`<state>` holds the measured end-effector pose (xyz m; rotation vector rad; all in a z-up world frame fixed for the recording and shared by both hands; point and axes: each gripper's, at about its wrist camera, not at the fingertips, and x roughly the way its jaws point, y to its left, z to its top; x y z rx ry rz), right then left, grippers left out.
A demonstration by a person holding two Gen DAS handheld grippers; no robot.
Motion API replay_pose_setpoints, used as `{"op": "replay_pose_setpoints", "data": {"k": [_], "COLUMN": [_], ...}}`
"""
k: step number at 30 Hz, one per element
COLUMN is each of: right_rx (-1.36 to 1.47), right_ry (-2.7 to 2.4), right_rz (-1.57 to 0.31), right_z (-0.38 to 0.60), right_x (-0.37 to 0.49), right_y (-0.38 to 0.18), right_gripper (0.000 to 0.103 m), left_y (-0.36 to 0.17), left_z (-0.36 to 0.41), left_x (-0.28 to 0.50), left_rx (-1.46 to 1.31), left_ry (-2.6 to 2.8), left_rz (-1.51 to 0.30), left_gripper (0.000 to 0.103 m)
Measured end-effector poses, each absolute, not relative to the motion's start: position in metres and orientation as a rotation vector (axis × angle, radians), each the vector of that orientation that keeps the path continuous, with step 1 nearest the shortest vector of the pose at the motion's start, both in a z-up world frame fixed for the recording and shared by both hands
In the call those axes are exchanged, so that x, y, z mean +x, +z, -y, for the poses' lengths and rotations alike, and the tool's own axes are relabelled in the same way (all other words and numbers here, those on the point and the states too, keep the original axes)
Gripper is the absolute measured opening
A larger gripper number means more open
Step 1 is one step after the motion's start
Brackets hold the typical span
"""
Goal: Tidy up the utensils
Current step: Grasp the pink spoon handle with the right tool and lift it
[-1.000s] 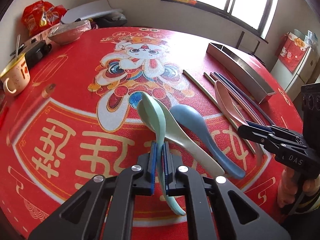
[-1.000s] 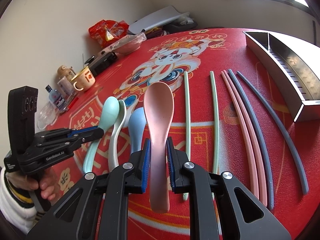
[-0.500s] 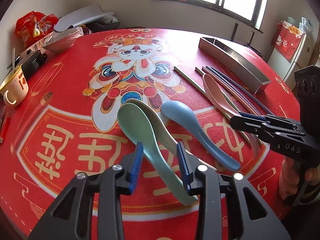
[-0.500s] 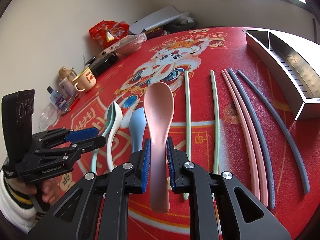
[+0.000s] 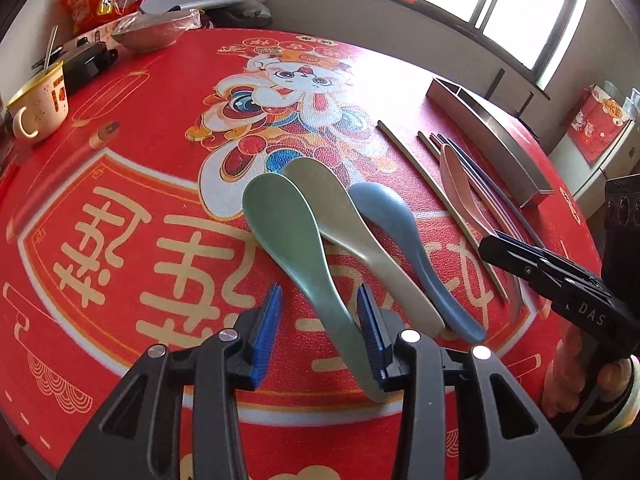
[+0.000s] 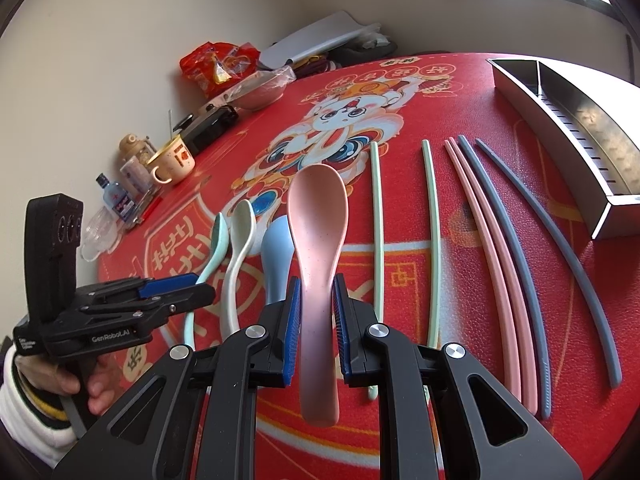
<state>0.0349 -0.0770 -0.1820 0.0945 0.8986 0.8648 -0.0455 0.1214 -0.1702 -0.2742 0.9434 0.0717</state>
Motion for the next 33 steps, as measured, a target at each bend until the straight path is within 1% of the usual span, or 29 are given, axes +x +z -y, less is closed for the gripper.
{"op": "replay_pose_setpoints", "data": {"k": [1,2,11,12,13,14,27,33], "right_rx": [0.096,0.096,0.103,0.103,0.104,0.103,0.129,0.177], "right_ry": [0.865,0.865,0.866,0.866,0.866,0.866,0.877,0.884], "right_rz": [-0.899,-0.899,-0.899,-0.899,-0.899,-0.9,-0.907,-0.925], "right_z": [0.077,0.078,0.079,0.079,0.079,0.079,0.081,0.086], "right_x": [0.035,0.035,0.036,0.035,0.035,0.035,0.036,0.041], "right_y": [-0.182,-0.182,-0.181,-0.181,-0.181,-0.181,-0.181,-0.184], "right_gripper": [0.016,0.016,0.016,0.016,0.016,0.016,0.016,0.016], "left_y": [-0.171,-0.171,-0.171,-0.171,-0.172,-0.172,-0.172,-0.156], "left_z": [-0.12,-0.119,-0.106,-0.104,-0.101,-0.099,-0.093,-0.102], "left_x": [-0.044,-0.043,-0.038,-0.038,-0.039,-0.039,-0.037,-0.04], "left_rx": [-0.268,-0.256,-0.169,-0.155,-0.146,-0.137,-0.066,-0.074], "left_ry": [0.071,0.074,0.104,0.102,0.094,0.088,0.109,0.157], "left_rz": [-0.944,-0.943,-0.941,-0.939,-0.939,-0.941,-0.912,-0.865], "left_gripper": [0.03,0.029,0.028,0.023,0.009,0.008,0.007,0.007]}}
